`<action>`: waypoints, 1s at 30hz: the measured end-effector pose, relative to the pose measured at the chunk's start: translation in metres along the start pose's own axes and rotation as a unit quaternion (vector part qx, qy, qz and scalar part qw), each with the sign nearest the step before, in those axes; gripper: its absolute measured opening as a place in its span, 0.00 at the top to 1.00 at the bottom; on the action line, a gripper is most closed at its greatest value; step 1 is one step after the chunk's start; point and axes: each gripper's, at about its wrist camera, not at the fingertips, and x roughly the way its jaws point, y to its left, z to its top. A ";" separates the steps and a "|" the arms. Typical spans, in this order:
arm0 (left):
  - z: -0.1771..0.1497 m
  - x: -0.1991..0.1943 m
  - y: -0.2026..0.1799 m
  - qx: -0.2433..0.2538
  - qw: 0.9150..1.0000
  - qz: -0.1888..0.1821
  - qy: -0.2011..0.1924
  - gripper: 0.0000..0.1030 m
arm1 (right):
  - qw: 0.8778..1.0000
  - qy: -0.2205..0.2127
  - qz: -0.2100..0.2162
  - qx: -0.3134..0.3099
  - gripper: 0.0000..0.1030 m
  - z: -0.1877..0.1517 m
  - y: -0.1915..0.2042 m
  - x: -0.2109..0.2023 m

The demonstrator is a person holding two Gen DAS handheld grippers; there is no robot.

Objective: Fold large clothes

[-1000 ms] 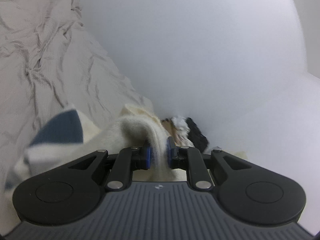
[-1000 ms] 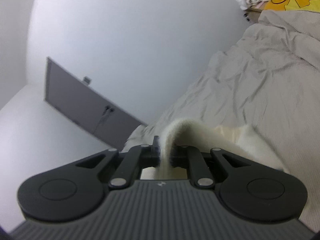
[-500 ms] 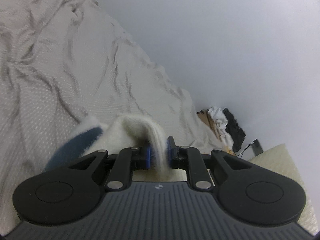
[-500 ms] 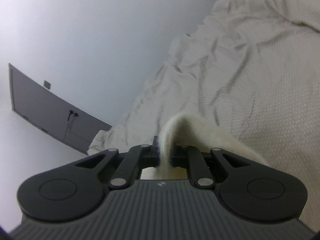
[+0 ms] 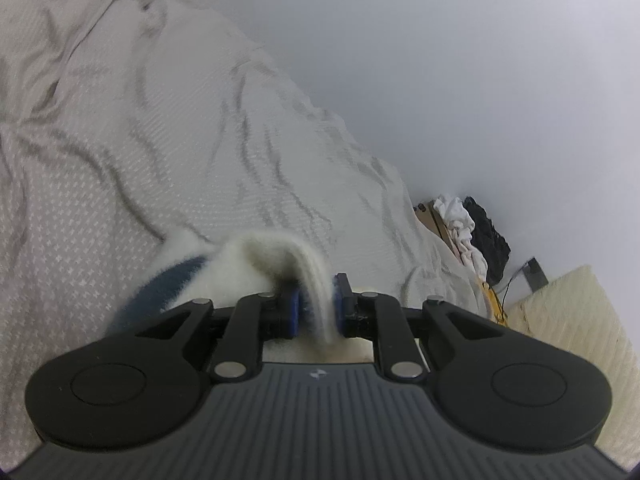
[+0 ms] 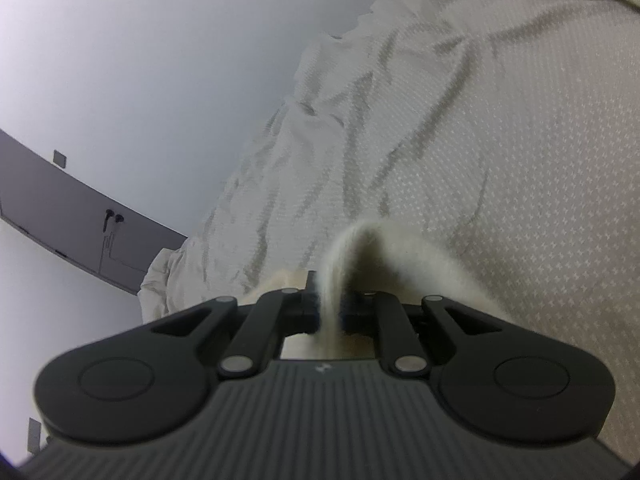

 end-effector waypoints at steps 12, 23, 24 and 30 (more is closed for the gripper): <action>-0.037 -0.034 -0.076 0.132 0.991 0.010 0.003 0.40 | 0.990 0.009 0.021 -0.142 0.27 -0.036 0.056 -0.040; -0.112 -0.012 -0.110 0.212 0.975 0.048 0.042 0.40 | 0.975 0.024 -0.053 -0.215 0.31 -0.061 0.062 -0.037; -0.116 -0.010 -0.110 0.220 0.973 0.054 0.042 0.40 | 0.972 0.022 -0.059 -0.225 0.32 -0.063 0.062 -0.034; -0.129 0.001 -0.107 0.254 0.963 0.089 0.035 0.40 | 0.960 0.015 -0.087 -0.264 0.33 -0.067 0.065 -0.021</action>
